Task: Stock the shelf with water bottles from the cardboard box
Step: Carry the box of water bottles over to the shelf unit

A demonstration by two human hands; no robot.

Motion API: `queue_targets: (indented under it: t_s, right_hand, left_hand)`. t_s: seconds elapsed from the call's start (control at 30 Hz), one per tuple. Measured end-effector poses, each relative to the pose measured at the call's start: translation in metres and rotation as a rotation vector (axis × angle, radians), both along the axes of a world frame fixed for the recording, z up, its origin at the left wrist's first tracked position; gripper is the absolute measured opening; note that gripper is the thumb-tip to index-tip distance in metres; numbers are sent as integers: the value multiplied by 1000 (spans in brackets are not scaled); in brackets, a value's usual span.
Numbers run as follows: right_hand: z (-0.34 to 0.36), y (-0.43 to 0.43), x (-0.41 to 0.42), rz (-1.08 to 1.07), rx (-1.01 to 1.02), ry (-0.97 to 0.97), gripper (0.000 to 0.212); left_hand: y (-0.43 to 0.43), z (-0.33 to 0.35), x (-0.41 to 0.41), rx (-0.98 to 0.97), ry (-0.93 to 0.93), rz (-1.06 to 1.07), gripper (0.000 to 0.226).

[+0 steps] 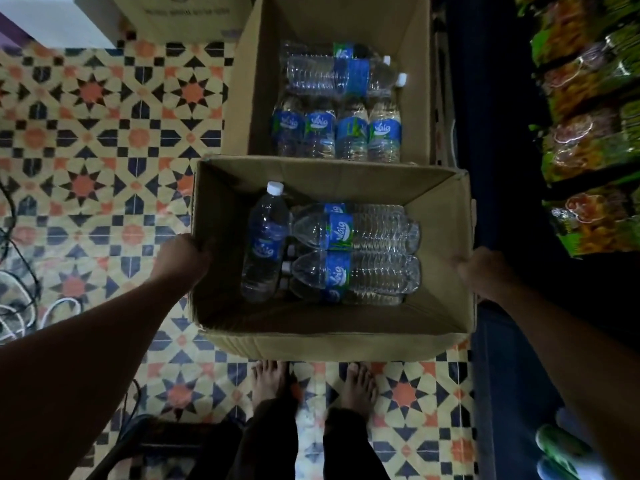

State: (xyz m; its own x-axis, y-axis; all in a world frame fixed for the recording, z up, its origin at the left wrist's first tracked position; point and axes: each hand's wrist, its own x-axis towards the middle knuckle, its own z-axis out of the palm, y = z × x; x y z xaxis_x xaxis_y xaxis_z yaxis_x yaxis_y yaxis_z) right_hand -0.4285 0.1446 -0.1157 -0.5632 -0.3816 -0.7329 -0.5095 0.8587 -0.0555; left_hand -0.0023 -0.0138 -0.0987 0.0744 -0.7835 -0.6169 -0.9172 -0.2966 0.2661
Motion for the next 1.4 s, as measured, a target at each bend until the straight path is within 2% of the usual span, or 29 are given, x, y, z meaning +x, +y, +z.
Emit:
queue_targets:
  t_s: [0.13, 0.23, 0.4, 0.53, 0.63, 0.77, 0.97, 1.23, 1.4]
  right_hand:
    - [11, -5, -10, 199, 125, 11, 55]
    - [11, 5, 5, 192, 48, 111, 50]
    - [-8, 35, 39, -137, -179, 264, 52]
    - [-7, 34, 40, -79, -224, 295, 64]
    - [-7, 34, 33, -10, -186, 295, 69]
    - [-3, 31, 28, 15, -181, 246, 56]
    - [2, 38, 34, 3, -222, 243, 49]
    - [12, 60, 43, -2, -255, 170, 46]
    - [19, 85, 55, -79, -136, 133, 45]
  left_hand:
    - [-3, 10, 0, -23, -72, -141, 20]
    - [4, 8, 6, -49, -63, -123, 8]
    - [25, -3, 4, -172, -84, -7, 32]
    - [26, -10, -1, -173, -99, 61, 38]
    - [21, -8, 1, -173, -59, 37, 35]
    - [23, 1, -1, -139, -8, 24, 26]
    - [26, 16, 7, -56, -32, -28, 23]
    - [25, 28, 12, -60, -36, -48, 17]
    - [34, 36, 16, -41, -49, -73, 19]
